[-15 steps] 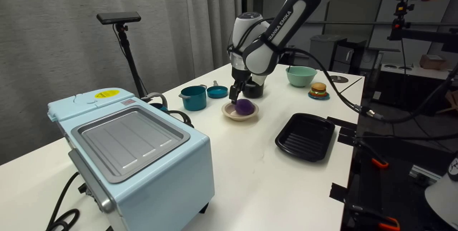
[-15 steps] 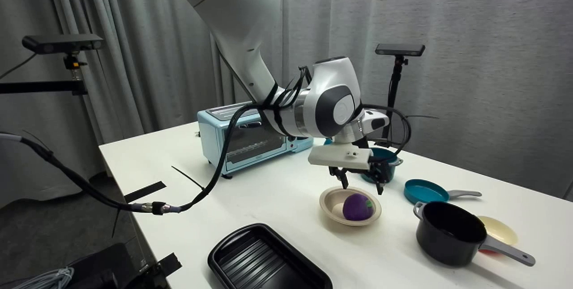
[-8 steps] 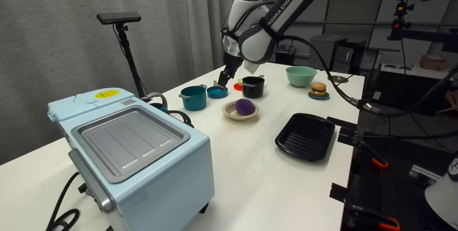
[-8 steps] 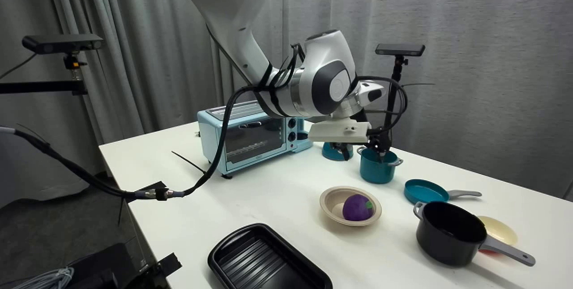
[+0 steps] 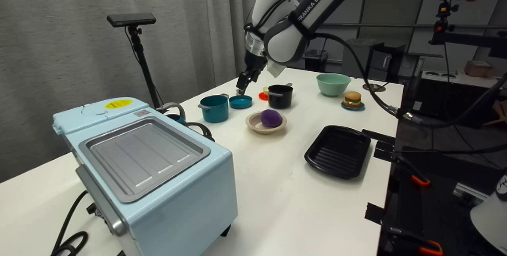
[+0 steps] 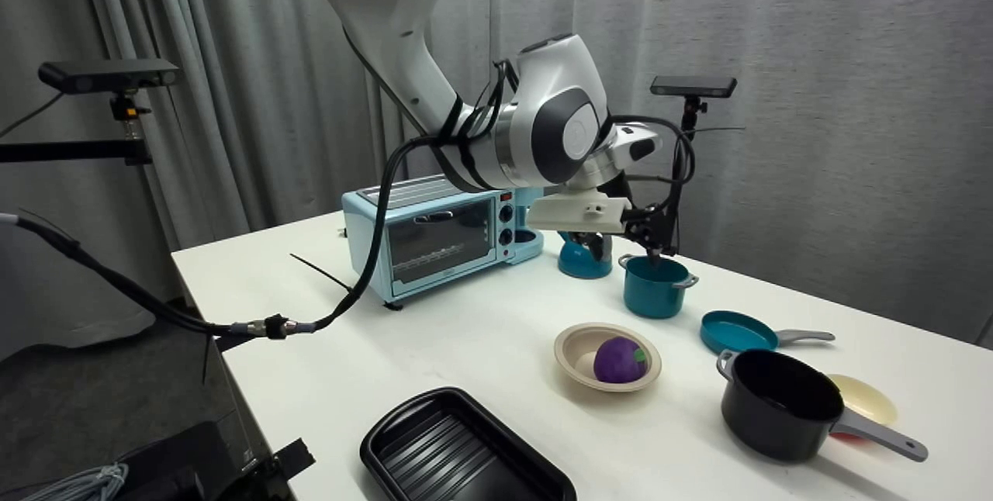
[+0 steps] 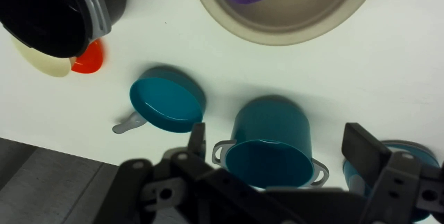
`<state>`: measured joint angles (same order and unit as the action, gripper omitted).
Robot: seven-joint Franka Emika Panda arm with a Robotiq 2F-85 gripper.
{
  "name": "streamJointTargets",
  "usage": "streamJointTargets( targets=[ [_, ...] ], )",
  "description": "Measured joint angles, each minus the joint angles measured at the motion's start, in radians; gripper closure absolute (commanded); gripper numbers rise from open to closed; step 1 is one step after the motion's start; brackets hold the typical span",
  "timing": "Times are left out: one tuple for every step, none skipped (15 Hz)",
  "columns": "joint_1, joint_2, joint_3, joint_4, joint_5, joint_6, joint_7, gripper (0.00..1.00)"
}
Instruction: Put the purple plushie on the white plate
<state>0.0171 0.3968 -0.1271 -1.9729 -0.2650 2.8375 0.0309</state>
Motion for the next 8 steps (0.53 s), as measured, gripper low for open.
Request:
streamJointTargets(
  targets=[
    [0.002,-0.003,-0.006,-0.003,-0.001,0.000,0.014,0.00],
    [0.004,-0.006,-0.010,-0.007,-0.001,0.000,0.020,0.00],
    [0.005,-0.008,-0.013,-0.011,-0.001,0.000,0.023,0.00],
    [0.005,-0.011,-0.014,-0.014,-0.001,0.000,0.024,0.00],
    [0.006,-0.013,-0.014,-0.016,-0.001,0.000,0.025,0.00],
    [0.006,-0.014,-0.014,-0.017,-0.001,0.000,0.025,0.00],
    [0.006,-0.014,-0.014,-0.018,-0.001,0.000,0.025,0.00],
    [0.006,-0.014,-0.014,-0.018,-0.001,0.000,0.025,0.00]
  ],
)
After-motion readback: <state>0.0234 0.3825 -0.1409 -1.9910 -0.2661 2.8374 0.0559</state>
